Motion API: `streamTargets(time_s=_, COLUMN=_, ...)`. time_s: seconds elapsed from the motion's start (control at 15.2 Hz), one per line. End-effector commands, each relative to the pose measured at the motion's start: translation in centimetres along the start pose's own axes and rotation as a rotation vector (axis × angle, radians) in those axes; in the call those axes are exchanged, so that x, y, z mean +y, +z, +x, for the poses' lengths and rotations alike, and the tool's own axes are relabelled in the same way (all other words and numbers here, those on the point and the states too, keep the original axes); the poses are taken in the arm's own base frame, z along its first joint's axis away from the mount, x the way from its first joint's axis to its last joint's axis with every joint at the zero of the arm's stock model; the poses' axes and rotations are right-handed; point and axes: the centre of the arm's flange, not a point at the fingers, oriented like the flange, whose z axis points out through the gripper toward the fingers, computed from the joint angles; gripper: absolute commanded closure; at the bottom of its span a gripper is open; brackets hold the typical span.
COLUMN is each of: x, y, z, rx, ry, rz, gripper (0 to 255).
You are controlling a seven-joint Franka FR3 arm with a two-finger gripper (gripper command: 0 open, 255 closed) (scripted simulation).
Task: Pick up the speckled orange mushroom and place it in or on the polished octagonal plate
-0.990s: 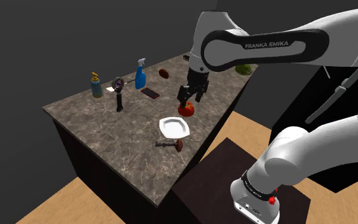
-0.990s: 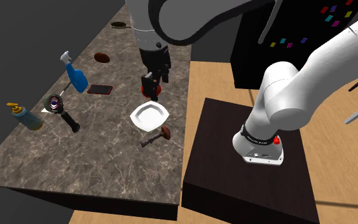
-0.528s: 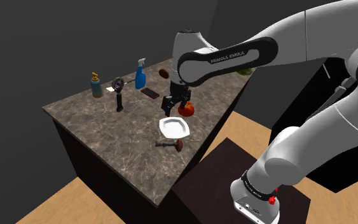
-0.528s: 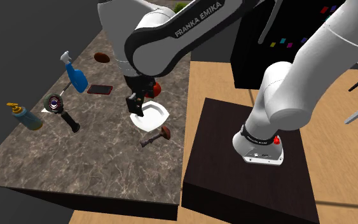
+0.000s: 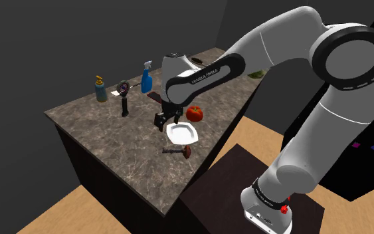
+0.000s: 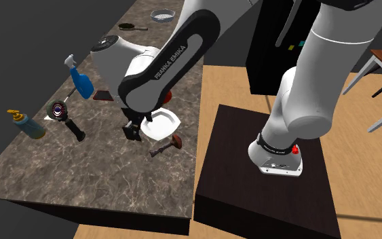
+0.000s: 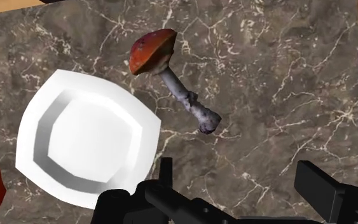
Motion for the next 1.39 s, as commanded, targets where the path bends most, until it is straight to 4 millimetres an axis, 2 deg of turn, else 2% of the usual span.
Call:
streamTargets(time_s=0.0, x=-0.5, y=1.6, z=0.9, rx=-0.002, ry=-0.002, rz=-0.001, gripper=0)
streamTargets(time_s=0.46, x=-0.5, y=5.1, z=0.9, rx=-0.002, ry=-0.002, rz=-0.001, gripper=0)
streamTargets(time_s=0.99, x=-0.5, y=5.1, z=0.9, rx=-0.002, ry=-0.002, rz=-0.001, gripper=0)
streamTargets(time_s=1.06, x=-0.5, y=5.1, z=0.9, rx=-0.002, ry=-0.002, rz=-0.001, gripper=255)
streamTargets(time_s=1.32, x=-0.5, y=5.1, z=0.9, rx=-0.002, ry=-0.002, rz=-0.001, gripper=255)
